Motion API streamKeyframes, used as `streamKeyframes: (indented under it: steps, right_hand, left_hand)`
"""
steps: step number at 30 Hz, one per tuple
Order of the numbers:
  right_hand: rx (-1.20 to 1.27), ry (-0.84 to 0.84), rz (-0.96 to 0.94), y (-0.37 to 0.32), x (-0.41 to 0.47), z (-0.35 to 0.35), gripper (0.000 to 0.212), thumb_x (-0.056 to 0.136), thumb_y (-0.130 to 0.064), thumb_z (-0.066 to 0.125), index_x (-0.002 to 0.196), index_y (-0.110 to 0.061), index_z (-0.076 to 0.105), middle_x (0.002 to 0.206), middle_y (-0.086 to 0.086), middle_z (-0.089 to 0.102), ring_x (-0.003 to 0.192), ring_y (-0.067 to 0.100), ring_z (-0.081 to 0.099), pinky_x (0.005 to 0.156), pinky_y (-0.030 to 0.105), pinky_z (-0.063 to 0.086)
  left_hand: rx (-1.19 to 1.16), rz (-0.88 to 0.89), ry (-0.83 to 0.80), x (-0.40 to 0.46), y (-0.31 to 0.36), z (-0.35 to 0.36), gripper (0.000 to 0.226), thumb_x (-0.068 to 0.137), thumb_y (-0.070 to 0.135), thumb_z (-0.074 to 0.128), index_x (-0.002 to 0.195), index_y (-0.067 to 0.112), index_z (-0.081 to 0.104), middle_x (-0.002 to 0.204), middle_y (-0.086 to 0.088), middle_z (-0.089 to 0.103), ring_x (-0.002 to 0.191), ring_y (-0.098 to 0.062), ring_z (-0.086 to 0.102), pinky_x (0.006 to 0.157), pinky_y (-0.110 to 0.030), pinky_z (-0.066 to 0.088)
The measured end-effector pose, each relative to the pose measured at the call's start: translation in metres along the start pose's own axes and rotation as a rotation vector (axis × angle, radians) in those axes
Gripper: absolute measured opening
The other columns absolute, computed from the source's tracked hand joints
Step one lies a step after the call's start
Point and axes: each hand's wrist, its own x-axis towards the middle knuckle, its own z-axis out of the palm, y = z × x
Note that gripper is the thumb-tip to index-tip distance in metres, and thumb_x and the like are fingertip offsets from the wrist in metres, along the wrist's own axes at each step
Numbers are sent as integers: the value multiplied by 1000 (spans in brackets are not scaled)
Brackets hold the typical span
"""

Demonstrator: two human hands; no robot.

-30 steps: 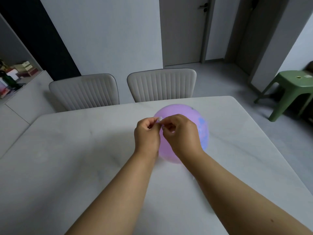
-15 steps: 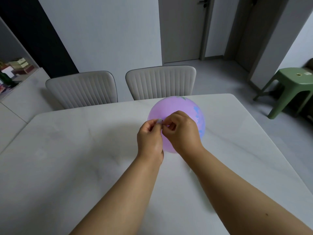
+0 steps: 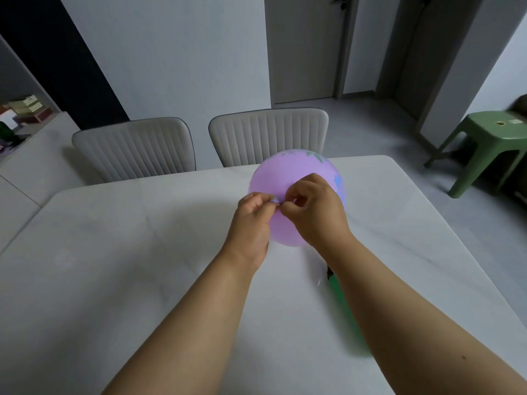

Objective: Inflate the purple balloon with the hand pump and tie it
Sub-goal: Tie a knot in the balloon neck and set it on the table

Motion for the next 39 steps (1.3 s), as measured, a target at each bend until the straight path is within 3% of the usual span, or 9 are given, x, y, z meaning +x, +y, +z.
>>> streamKeyframes:
  steps: [5,8,12,17,22,27,34,37,39]
  right_hand:
    - [2,-35,-21,7,5,-4,4,71,-11,70,72,-8,68,77,-9,46,62,-1,45,59,1,35]
    - [-41,-60,-91,7,7,-5,4,74,-10,68,75,-7,71,77,-7,47,65,9,46,60,0,34]
    - [-94,-37,-118,5,8,-3,10,75,-8,65,80,-10,74,84,-4,53,75,10,49,61,1,35]
    - [-72,50,-169,2,0,5,9,69,-11,74,76,-7,70,86,3,56,68,16,55,62,12,37]
    - [-68,186,-224,5,-8,15,4,66,-4,73,69,-3,70,83,13,63,61,27,60,57,25,48]
    - [-73,238,-287,16,-14,24,3,63,-4,71,67,-5,70,71,11,63,60,25,61,58,23,45]
    - [6,277,-280,30,-17,26,8,67,-17,71,66,-10,72,71,6,64,71,15,56,66,23,44]
    - [104,243,-169,36,-16,23,9,69,-23,76,69,-15,73,87,-4,61,88,4,51,79,22,45]
    - [242,123,-28,38,-16,15,10,71,-25,78,69,-18,72,103,-10,59,99,-2,52,83,8,40]
  left_hand:
    - [115,-20,-119,3,9,-6,12,72,17,54,75,13,65,105,-7,53,94,-15,53,93,-27,39]
    - [103,-52,-145,4,10,-9,12,83,12,55,77,11,65,93,-8,61,91,-21,54,91,-31,42]
    - [133,-87,-53,3,11,-7,19,93,7,53,84,9,70,92,-10,69,88,-22,60,93,-36,49]
    - [167,-92,53,0,12,-2,16,88,7,61,75,13,70,77,-3,69,75,-13,60,74,-17,49]
    - [104,-104,190,-4,14,0,10,79,1,69,77,10,72,78,-5,70,72,-13,63,57,-6,47]
    - [150,-72,277,-9,12,0,13,74,1,73,72,13,73,78,-5,72,74,-16,65,69,-17,48]
    - [544,80,335,-15,-1,-10,16,80,27,71,67,20,69,69,8,67,67,-14,60,69,-21,48]
    - [681,215,442,-15,-4,-23,10,83,29,64,84,21,70,92,4,68,89,-16,61,83,-28,50]
    - [750,247,520,-10,-8,-37,28,86,32,60,110,18,67,118,-2,61,112,-22,54,100,-36,43]
